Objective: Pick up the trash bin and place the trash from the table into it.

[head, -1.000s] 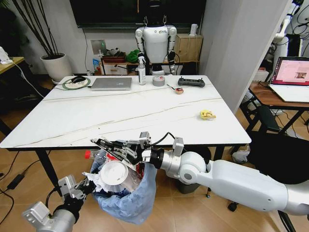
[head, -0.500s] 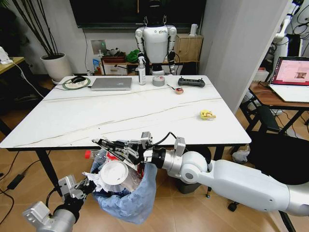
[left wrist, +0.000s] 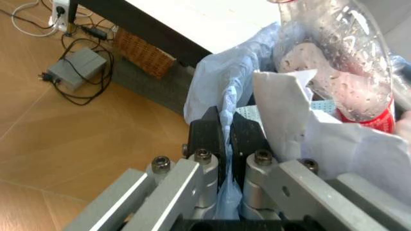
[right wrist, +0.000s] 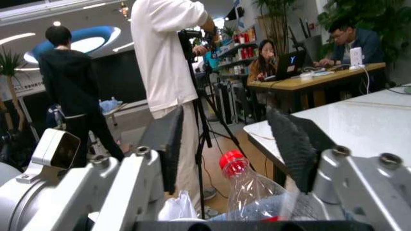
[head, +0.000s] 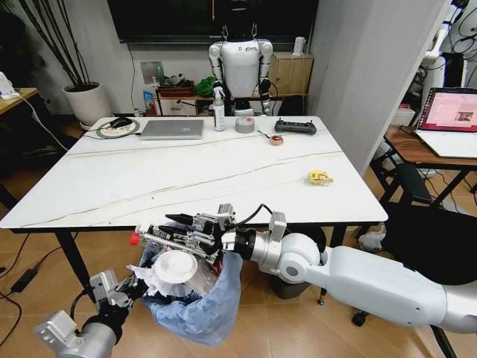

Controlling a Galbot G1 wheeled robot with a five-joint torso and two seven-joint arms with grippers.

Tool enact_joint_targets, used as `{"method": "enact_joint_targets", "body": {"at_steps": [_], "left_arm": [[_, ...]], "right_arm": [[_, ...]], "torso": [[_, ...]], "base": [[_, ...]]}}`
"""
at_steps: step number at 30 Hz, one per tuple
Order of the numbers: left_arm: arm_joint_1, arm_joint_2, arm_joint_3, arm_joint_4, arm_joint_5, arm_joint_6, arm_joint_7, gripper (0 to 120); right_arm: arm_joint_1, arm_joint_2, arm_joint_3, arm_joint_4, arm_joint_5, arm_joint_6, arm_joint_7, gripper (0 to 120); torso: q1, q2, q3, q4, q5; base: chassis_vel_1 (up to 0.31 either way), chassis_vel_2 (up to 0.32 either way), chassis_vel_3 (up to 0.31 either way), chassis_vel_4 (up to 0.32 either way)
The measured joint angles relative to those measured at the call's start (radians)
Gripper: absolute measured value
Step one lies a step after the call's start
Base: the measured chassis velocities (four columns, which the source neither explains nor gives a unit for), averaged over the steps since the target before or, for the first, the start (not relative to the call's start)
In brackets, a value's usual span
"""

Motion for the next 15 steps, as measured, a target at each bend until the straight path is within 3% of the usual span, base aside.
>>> {"method": "enact_joint_targets", "body": {"at_steps": [10, 15], "left_arm": [[0.001, 0.002, -0.002, -0.001, 0.000, 0.001, 0.000, 0], [0.009, 0.002, -0.002, 0.001, 0.008, 0.001, -0.002, 0]], "right_arm": [[-0.006, -0.004, 0.007, 0.001, -0.002, 0.000, -0.002, 88], [-0.007, -0.005, 0.050, -0.001, 0.004, 0.000, 0.004, 99]], "torso": [[0.000, 0.000, 0.000, 0.0000, 0.0000], [0.000, 0.000, 0.000, 0.0000, 0.0001]], "base": [[0.000, 0.000, 0.000, 0.000], [0.000, 0.000, 0.000, 0.000]]}}
